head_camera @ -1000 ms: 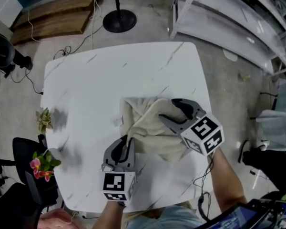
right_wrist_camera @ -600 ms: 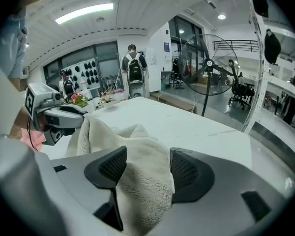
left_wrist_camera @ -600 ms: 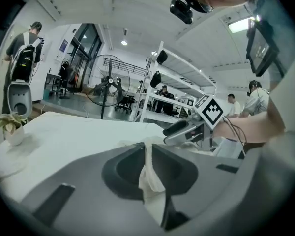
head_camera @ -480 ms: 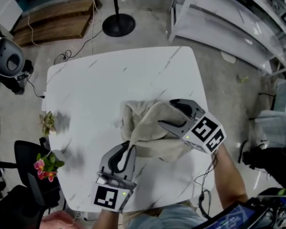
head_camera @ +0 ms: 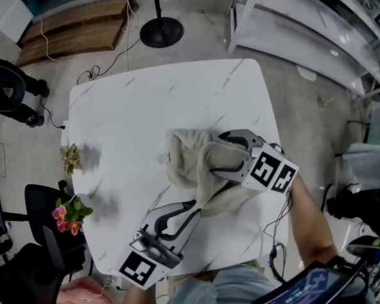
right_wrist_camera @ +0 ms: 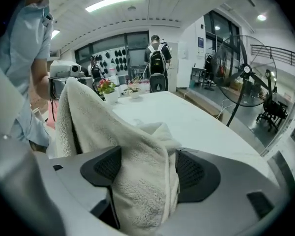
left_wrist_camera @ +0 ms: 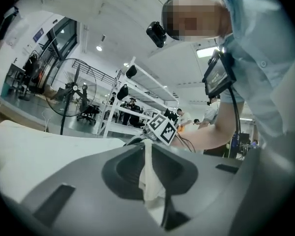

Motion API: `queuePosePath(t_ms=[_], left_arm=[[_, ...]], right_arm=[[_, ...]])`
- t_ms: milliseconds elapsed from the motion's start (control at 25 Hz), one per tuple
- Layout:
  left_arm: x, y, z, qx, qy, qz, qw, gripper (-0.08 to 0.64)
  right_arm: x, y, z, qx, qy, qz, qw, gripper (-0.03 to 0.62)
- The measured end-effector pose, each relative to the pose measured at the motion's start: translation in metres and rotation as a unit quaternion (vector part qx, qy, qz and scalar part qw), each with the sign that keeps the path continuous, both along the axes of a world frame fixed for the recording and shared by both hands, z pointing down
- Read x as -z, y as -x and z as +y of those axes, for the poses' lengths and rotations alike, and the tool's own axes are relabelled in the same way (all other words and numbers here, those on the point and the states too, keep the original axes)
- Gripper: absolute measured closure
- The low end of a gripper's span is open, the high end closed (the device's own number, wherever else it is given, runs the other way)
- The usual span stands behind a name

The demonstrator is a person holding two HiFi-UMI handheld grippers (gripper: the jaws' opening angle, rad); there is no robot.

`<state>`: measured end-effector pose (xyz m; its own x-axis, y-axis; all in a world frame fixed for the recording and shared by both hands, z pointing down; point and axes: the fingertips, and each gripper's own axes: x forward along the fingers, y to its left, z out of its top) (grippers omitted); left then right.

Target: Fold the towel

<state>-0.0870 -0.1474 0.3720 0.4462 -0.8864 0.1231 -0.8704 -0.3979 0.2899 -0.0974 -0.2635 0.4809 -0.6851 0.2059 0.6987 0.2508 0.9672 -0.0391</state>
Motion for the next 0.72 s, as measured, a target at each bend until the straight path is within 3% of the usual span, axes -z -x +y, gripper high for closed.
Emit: queuePosePath(t_ms=[120, 200, 360, 560, 720], left_arm=[[0.003, -0.002, 0.005, -0.009, -0.003, 0.002, 1.0000, 0.515], [0.004, -0.002, 0.009, -0.011, -0.003, 0.005, 0.9999, 0.517], [0.010, 0.001, 0.014, -0.009, -0.006, 0.012, 0.9999, 0.517], [0.029, -0.002, 0.022, -0.027, -0.024, 0.024, 0.9991, 0.518], [0.050, -0.018, 0.029, -0.069, -0.046, 0.018, 0.9964, 0.518]], right_arm=[[-0.015, -0.005, 0.006, -0.002, 0.004, 0.023, 1.000, 0.290], [-0.021, -0.006, 0.008, -0.006, -0.006, 0.027, 1.000, 0.372], [-0.007, -0.008, 0.008, -0.030, -0.022, -0.003, 0.999, 0.525], [0.032, -0.027, 0.006, -0.075, -0.058, -0.037, 0.995, 0.546], [0.073, -0.059, 0.009, -0.144, -0.106, -0.074, 0.981, 0.548]])
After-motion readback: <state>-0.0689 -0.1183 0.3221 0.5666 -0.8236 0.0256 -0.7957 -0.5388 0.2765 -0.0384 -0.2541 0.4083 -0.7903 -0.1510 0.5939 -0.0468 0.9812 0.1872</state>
